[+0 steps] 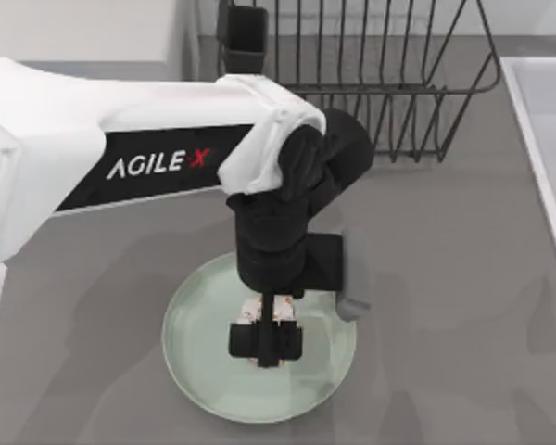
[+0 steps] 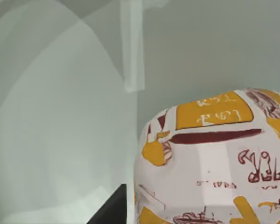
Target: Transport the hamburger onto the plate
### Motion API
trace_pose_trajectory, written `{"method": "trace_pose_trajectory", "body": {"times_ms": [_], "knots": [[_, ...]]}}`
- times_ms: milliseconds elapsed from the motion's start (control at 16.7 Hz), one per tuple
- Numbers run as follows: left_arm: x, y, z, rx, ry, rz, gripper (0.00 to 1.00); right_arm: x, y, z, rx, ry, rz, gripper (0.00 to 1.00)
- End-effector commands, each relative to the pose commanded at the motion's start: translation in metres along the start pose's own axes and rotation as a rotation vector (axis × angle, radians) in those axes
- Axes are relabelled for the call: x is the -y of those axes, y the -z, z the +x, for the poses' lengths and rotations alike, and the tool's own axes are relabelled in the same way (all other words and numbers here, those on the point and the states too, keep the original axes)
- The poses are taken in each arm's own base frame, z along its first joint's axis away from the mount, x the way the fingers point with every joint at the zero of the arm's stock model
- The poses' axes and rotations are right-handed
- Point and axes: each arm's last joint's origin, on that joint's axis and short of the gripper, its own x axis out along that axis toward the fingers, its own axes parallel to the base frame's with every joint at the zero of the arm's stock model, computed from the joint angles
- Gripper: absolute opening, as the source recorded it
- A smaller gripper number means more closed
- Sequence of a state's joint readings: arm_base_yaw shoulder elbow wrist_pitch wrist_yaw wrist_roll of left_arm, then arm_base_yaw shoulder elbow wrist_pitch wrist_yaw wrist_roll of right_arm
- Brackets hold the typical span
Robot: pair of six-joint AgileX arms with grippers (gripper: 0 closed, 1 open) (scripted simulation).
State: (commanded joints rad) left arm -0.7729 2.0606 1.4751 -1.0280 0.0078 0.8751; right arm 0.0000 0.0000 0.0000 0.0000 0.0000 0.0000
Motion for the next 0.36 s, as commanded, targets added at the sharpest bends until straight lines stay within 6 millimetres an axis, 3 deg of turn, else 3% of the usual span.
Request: {"method": "trace_pose_trajectory", "body": {"times_ms": [360], "knots": [[0.0, 0.0, 0.0, 0.0, 0.0, 0.0, 1.0, 0.0, 0.0, 0.0, 0.0, 0.0, 0.0, 1.0]]}}
